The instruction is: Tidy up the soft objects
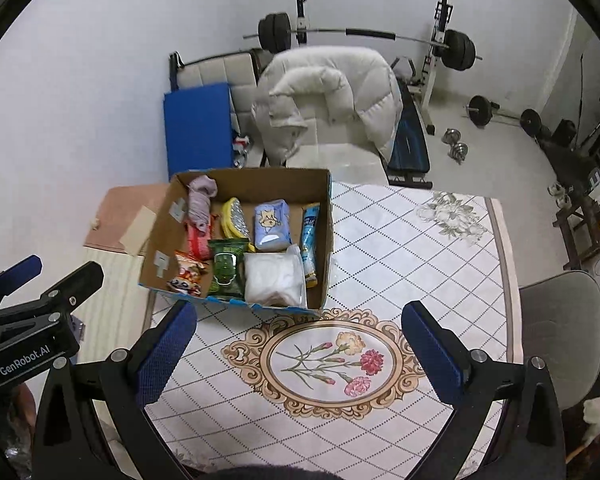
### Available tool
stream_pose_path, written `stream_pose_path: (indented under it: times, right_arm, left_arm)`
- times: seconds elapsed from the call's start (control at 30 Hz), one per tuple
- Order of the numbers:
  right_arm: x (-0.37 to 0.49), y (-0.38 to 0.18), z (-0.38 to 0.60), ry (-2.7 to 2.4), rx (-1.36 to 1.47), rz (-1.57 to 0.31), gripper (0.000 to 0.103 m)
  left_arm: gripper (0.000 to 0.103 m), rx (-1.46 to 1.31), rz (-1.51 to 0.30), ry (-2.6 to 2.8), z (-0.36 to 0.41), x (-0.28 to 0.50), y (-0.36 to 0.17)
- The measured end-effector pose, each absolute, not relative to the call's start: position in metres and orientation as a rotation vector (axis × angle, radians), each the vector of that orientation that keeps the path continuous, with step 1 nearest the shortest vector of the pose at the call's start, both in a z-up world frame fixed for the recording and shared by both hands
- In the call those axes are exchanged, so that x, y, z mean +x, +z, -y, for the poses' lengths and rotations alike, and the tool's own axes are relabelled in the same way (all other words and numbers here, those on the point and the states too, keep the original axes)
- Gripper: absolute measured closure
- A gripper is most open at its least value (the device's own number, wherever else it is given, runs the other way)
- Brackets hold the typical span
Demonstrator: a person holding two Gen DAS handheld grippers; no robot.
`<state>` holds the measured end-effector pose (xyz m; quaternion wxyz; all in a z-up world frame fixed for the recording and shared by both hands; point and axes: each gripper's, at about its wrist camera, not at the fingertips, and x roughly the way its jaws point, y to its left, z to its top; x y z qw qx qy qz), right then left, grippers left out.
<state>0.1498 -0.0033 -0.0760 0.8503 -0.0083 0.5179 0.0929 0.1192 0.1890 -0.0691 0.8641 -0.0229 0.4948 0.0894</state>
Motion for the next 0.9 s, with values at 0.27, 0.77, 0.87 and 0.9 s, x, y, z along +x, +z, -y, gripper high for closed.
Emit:
stream_pose_path:
  times: [0.27, 0.77, 0.87, 0.9]
  right_arm:
    - [0.103, -0.020, 0.017, 0.200, -0.025, -1.000, 0.000]
    - [0.055, 0.025, 0.030, 0.229, -0.051, -0.935, 0.000]
    - [0.053, 0.031, 0.032, 0.223, -0.051, -0.914, 0.000]
    - [0.053, 0.033, 0.032, 0.220, -0.052, -0.906, 0.000]
  left_arm:
    - [0.001, -0.072, -1.003, 0.178, -0.184, 0.078, -0.034]
    - [0.001, -0.100, -0.961, 0.156, -0.173, 0.035, 0.002]
    - [0.001, -0.100, -0.949, 0.162, -0.173, 0.034, 0.007]
    - [0.001, -0.104, -0.945, 0.164, -0.173, 0.033, 0.008]
